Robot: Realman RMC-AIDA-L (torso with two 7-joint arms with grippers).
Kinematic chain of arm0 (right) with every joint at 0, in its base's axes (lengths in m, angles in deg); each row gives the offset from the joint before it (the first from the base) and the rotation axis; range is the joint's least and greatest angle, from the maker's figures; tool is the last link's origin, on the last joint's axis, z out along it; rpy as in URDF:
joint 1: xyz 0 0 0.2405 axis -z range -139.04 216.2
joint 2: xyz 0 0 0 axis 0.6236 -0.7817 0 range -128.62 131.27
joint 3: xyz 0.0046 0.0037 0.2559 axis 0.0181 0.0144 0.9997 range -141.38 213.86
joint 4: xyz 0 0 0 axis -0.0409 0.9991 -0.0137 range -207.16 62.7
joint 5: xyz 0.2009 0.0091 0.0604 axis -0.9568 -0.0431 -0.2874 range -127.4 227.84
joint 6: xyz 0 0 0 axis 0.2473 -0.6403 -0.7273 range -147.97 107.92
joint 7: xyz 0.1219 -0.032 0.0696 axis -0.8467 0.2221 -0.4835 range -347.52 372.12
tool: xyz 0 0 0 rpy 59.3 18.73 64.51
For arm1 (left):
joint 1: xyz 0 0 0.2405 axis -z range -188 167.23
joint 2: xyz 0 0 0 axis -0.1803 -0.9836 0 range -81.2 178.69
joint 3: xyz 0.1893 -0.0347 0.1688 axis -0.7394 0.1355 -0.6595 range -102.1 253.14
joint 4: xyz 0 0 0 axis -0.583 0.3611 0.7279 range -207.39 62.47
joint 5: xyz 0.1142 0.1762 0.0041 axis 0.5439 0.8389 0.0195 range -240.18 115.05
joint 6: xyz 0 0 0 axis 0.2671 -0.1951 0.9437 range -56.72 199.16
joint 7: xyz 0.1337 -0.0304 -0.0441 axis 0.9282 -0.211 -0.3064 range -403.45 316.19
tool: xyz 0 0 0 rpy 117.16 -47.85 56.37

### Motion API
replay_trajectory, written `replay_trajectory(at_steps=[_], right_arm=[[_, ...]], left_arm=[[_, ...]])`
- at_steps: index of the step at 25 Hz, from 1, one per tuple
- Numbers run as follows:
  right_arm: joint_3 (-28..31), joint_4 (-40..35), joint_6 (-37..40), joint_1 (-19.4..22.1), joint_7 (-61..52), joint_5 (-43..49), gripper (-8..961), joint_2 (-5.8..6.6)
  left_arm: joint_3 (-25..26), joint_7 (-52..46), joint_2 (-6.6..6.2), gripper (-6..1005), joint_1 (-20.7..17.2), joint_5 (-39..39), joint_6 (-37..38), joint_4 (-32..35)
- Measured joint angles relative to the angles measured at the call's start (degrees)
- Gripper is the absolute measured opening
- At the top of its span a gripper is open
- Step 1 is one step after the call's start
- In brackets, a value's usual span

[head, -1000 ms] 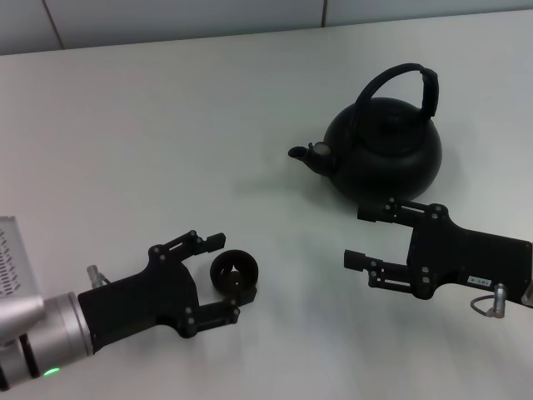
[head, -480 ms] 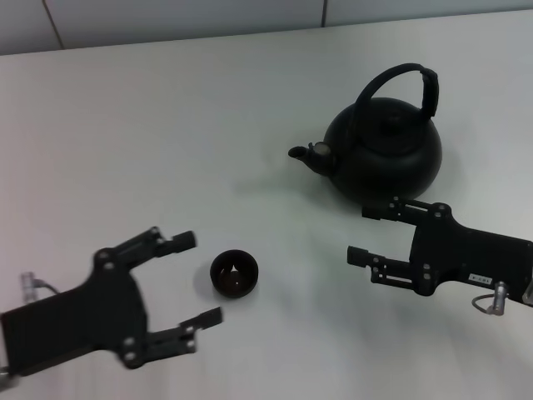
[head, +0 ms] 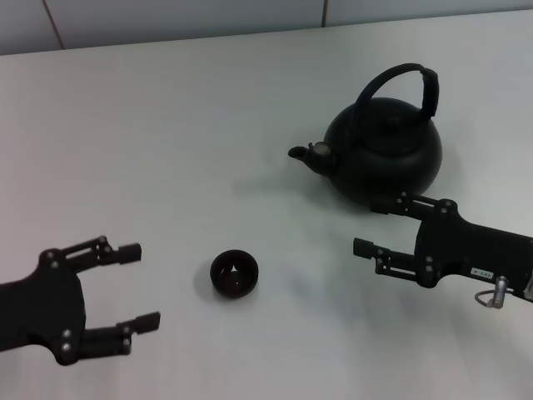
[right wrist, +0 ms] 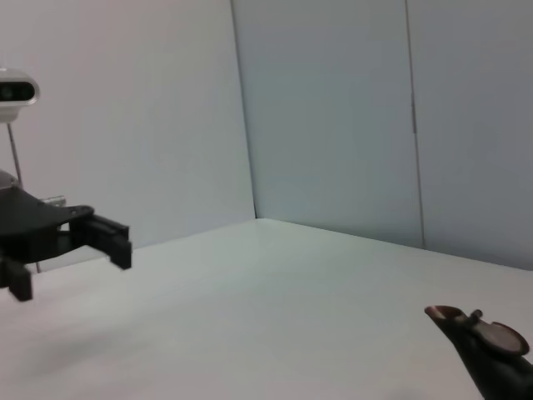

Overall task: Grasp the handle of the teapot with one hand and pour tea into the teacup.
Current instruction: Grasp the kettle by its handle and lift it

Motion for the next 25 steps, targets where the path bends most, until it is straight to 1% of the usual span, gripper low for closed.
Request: replay_trajectory(at_steps=[1, 5, 10, 19, 22, 25], right_arm=[[0.03, 0.0, -0.23, 0.0, 0.0, 0.0, 709, 0.0], [1.68, 0.0, -0.89, 0.13, 0.0, -0.04, 709, 0.0], [4.52, -0.02, -0.96, 0.51, 0.0, -0.07, 709, 0.06], [6.16, -0.04, -1.01, 0.93, 0.0, -0.1, 709, 0.02], [9.87, 0.33, -1.12, 0.99, 0.0, -0.09, 710, -0.03], [17.18, 1.81, -1.99, 0.94, 0.64, -0.1, 710, -0.07]], left_arm=[[0.93, -2.2, 0.23, 818, 0.21, 3.24, -0.11, 1.5], [1.74, -4.55, 0.34, 818, 1.01, 5.85, -0.31, 1.73], [2.84, -5.3, 0.68, 817, 1.41, 7.4, -0.6, 1.8], [3.02, -5.25, 0.91, 816, 1.64, 8.74, -1.05, 1.88], [3.04, -5.13, 0.91, 816, 1.64, 8.77, -1.11, 1.89], [3.21, -5.1, 0.82, 816, 1.49, 9.34, -1.24, 1.89]])
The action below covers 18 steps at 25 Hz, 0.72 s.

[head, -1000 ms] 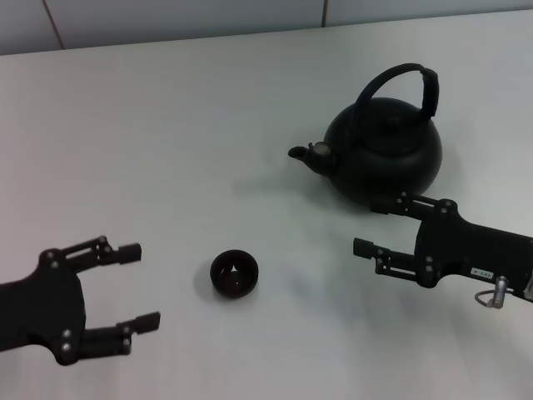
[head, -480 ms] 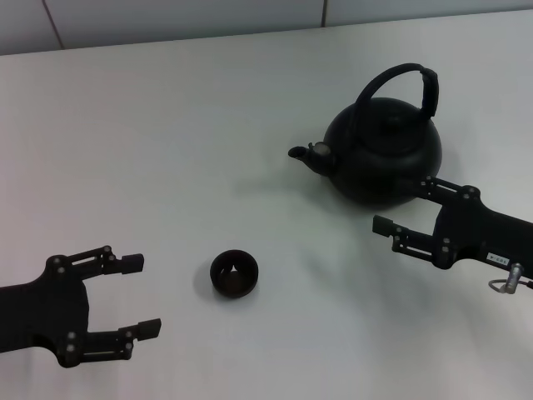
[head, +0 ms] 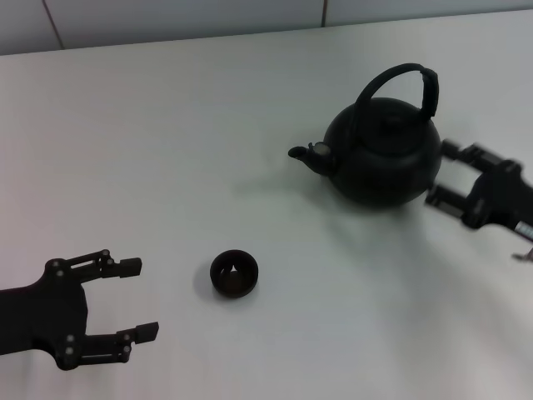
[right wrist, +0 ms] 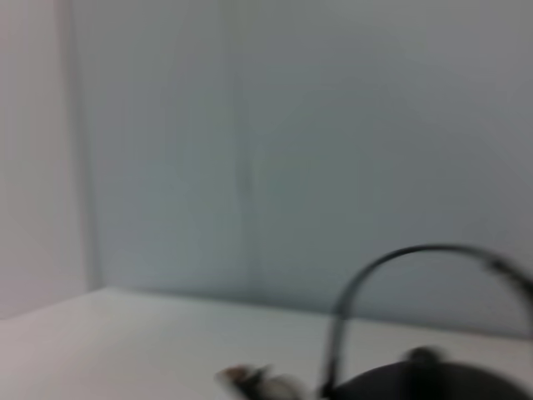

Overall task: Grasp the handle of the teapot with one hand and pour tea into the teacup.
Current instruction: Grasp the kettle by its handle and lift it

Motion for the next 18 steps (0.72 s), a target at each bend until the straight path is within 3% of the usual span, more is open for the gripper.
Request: replay_trajectory(at_steps=[5, 18], right_arm=[[9.67, 2.33, -2.71, -0.75, 0.8, 0.0, 710, -0.11], [17.15, 10.15, -10.95, -5.65, 9.01, -0.08, 709, -0.11]], left_arm=[[0.85, 0.18, 0.09, 815, -0.14, 0.73, 0.32, -0.08], [0.92, -0.29, 0.23, 814, -0.14, 0.86, 0.93, -0.29]])
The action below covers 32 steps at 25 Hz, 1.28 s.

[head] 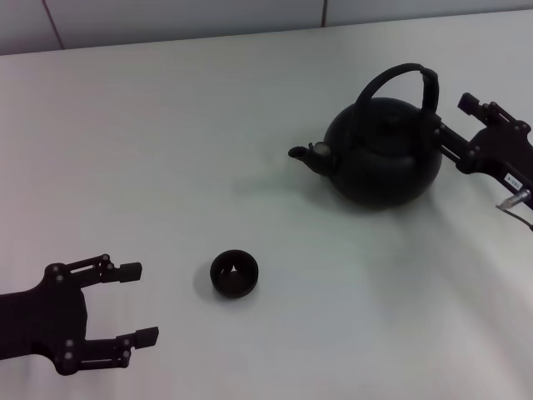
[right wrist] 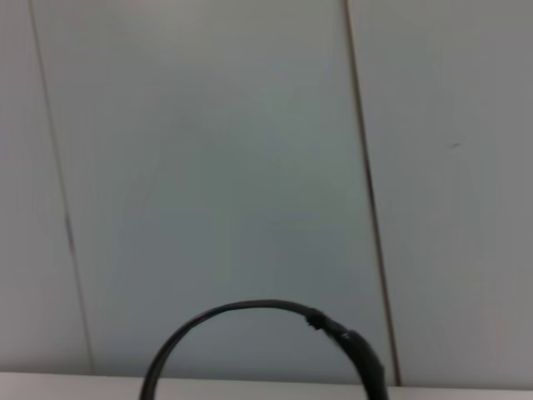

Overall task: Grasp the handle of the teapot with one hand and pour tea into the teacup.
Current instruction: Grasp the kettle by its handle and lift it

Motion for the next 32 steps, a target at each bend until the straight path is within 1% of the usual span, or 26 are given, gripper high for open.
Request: replay_trajectory(at_steps=[6, 12, 21, 27, 32], right_arm=[[0.92, 1.21, -2.33, -2.38, 1.08, -0.04, 709, 0.01], [1.13, 2.03, -6.2, -4.16, 1.24, -2.15, 709, -0.07], [1.5, 2.11, -7.29, -4.49, 1.31, -3.67, 710, 0.02], [1.06, 1.85, -7.3, -4.3, 2.26, -3.69, 710, 0.09], [1.34, 2.03, -7.34, -3.76, 4.81, -3.75, 479, 0.09]], left_arm=[[0.01, -0.05, 0.5, 814, -0.04, 0.0, -0.14, 0.19], [0.01, -0.07, 0.63, 813, 0.34, -0.01, -0.51, 0.2], [0.18, -0.07, 0.75, 813, 1.22, -0.01, -1.41, 0.05], [0.19, -0.07, 1.23, 813, 1.67, -0.01, -1.69, 0.15], [0.19, -0.07, 1.27, 813, 2.0, -0.01, -2.06, 0.11]])
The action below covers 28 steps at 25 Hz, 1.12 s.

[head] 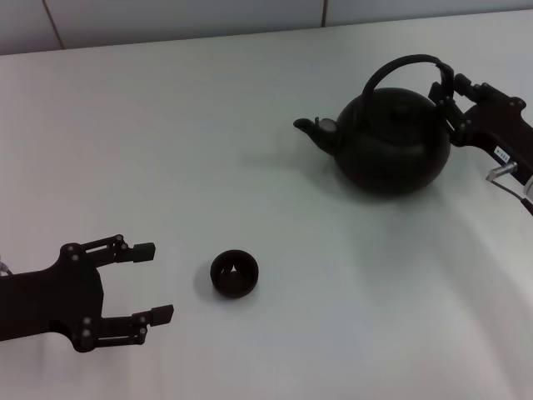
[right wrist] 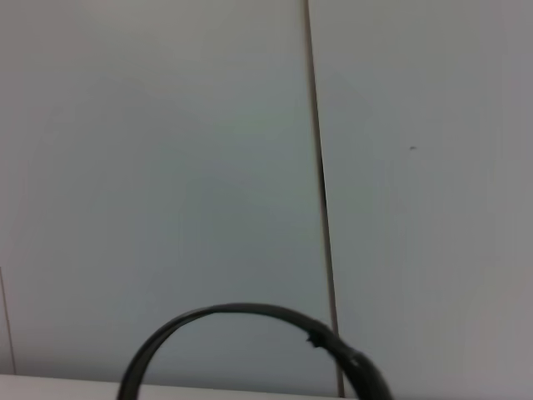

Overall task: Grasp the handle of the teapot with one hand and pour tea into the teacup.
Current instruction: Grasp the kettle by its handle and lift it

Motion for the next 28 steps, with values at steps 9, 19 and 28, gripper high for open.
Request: replay_trajectory(at_steps=[9, 19, 28], right_arm=[[0.16, 0.08, 0.03, 0.31, 0.9, 0.0, 121, -0.08], [-0.14, -0.96, 0.82, 0.59, 0.93, 0.17, 112, 0.09], [-2.09, -3.46, 8.77, 1.83, 5.46, 0.6, 108, 0.12]], left_arm=[[0.0, 0.0, 0.05, 813, -0.02, 0.0, -0.33, -0.1], [-0.01, 0.0, 0.08, 813, -0.37, 0.0, -0.32, 0.07], [-0.01, 0.0, 0.08, 813, -0.5, 0.0, -0.29, 0.08]])
